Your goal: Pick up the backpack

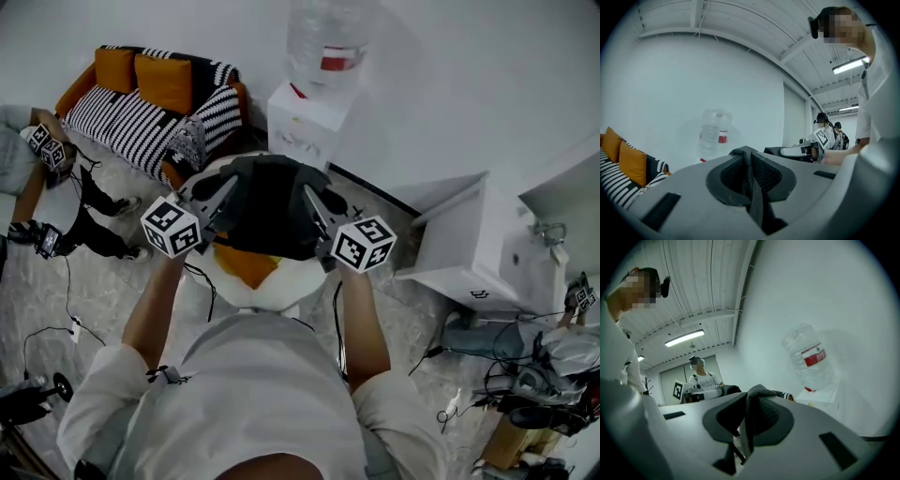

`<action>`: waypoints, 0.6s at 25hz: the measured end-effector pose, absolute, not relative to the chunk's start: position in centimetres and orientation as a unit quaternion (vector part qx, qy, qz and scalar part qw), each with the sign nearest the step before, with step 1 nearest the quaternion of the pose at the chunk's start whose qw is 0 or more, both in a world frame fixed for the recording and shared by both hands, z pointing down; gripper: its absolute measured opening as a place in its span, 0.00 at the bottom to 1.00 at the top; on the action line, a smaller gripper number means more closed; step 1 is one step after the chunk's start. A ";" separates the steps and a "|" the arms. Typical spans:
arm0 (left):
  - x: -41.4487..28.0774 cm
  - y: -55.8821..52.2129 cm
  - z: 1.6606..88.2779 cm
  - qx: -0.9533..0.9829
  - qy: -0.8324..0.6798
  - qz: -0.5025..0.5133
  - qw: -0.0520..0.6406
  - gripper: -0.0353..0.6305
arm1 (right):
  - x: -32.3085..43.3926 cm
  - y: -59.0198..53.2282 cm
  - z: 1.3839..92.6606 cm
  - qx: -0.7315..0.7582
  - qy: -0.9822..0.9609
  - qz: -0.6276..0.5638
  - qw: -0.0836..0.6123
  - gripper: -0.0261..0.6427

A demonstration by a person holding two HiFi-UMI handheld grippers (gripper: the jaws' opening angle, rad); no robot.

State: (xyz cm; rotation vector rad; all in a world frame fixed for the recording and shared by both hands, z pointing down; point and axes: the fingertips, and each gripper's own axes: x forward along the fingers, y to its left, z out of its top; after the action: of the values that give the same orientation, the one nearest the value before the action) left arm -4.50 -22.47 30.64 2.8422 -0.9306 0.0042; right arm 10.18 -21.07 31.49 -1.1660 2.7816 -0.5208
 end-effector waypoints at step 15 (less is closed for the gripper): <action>-3.4 -23.0 25.0 0.956 -0.290 -0.028 0.034 0.10 | 11.4 -21.5 26.1 -0.374 0.916 -0.133 0.061 0.09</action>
State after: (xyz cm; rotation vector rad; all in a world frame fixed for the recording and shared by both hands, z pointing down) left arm -3.42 -23.01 25.03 2.9405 -0.8908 -0.0874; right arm 11.40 -21.54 26.10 -1.1312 2.7699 -0.4031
